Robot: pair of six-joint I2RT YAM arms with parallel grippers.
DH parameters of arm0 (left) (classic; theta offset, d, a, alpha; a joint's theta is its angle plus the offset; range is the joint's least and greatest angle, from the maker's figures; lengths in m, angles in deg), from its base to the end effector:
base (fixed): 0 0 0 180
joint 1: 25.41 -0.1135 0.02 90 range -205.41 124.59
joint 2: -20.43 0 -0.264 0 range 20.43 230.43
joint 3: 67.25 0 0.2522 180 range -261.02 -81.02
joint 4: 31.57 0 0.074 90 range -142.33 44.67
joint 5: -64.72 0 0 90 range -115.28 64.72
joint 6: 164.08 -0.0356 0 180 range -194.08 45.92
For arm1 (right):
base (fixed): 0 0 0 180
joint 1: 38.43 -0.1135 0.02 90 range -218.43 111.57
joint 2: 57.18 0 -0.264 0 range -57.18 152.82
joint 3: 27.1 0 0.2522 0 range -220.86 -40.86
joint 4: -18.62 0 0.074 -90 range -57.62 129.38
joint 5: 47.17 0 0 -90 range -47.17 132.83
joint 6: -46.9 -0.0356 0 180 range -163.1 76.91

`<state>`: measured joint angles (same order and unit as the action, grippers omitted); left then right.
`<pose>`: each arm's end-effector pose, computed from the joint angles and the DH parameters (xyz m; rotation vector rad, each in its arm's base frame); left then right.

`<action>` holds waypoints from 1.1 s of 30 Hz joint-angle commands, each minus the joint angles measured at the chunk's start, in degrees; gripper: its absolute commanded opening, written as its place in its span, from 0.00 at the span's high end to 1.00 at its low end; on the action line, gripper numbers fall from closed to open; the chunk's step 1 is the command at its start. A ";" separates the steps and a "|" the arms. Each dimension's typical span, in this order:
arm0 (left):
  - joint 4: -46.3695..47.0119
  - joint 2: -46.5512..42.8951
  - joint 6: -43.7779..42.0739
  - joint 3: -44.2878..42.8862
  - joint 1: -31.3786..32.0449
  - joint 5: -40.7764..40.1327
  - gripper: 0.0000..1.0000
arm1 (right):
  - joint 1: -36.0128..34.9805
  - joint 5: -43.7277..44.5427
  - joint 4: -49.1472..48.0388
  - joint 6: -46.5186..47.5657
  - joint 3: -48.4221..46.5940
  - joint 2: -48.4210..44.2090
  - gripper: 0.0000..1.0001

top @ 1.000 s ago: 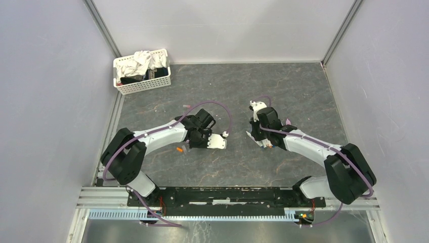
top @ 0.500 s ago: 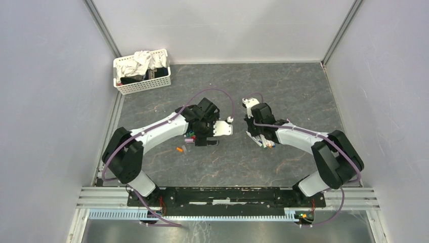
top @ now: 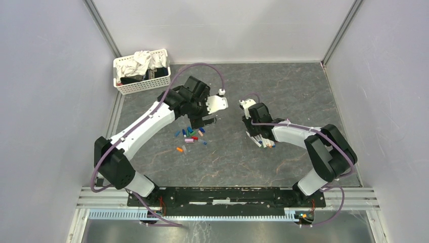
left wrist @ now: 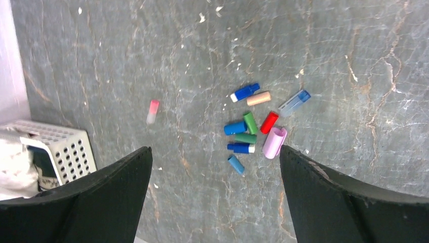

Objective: Open the pen caps

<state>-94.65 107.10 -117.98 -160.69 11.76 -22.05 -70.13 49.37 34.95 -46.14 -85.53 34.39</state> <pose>0.2505 -0.1924 0.3156 1.6747 1.9249 -0.0265 0.2654 0.1592 0.1564 -0.5519 2.3677 0.1354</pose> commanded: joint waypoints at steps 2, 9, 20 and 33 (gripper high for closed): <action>-1.74 -3.02 6.15 -3.69 -3.31 0.14 0.00 | 0.26 -0.48 -2.15 -0.20 0.54 -0.73 0.66; 4.36 -7.22 7.12 -1.58 -6.50 -4.05 0.00 | 0.32 0.41 -3.88 -2.33 4.56 -6.38 0.78; 6.62 -5.88 12.51 -5.01 -14.83 -0.62 0.00 | 0.21 0.37 0.13 -4.47 1.83 -15.83 0.60; 29.34 -9.29 28.43 6.80 -30.29 0.65 0.00 | 9.44 13.77 3.93 -8.08 0.02 -28.79 0.02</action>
<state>-74.63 99.50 -95.95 -158.90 -15.91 -24.04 -66.52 59.01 37.46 -51.19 -83.93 6.66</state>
